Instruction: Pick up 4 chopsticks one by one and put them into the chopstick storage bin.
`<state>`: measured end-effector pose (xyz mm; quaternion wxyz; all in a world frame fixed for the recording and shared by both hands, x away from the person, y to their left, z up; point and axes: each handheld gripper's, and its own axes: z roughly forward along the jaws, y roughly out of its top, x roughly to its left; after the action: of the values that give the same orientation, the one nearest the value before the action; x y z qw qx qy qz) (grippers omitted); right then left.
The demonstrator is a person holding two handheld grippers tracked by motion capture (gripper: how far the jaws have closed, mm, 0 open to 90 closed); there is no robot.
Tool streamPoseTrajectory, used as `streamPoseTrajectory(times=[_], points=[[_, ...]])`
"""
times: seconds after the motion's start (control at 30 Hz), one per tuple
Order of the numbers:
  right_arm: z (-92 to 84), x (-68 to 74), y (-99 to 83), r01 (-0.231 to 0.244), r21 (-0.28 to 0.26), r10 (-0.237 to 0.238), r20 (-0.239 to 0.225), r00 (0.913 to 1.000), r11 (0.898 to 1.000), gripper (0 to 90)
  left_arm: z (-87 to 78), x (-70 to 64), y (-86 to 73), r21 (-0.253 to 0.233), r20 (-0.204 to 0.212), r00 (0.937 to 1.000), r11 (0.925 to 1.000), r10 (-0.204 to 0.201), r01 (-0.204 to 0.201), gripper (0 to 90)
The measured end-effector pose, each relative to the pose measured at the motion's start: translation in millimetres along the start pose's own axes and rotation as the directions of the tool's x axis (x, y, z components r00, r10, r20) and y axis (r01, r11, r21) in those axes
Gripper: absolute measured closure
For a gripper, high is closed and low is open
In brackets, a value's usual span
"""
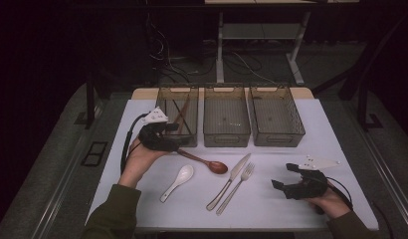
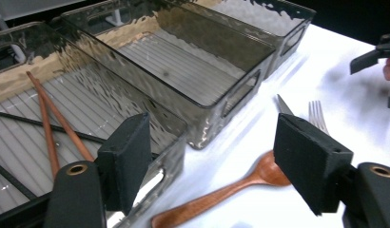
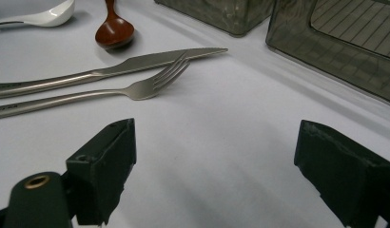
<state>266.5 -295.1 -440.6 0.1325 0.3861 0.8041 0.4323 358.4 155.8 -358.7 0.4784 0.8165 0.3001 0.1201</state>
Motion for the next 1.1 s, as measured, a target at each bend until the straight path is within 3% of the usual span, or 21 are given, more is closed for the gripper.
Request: streamPoseTrajectory(times=[0.43, 0.6, 1.1], points=[[-1.4, 0.1, 1.3, -0.002, 0.008, 0.002, -0.006, 1.0, 1.0, 13.7, -9.1, -14.8, -30.7, -0.011, 0.002, 1.0, 0.9999, -0.005, 0.005, 17.9], [-1.3, -0.5, 1.0, -0.001, 0.01, 0.001, -0.006, 1.0, 1.0, 13.7, -9.6, -23.2, -38.6, -0.007, 0.006, 0.9999, 0.9999, 0.01, -0.01, 15.9], [-2.1, -2.3, -0.4, 0.0, 0.008, 0.0, -0.004, 1.0, 1.0, 13.8, -10.3, -40.5, -70.4, 0.002, 0.025, 0.9994, 0.9997, 0.022, -0.022, 15.4]])
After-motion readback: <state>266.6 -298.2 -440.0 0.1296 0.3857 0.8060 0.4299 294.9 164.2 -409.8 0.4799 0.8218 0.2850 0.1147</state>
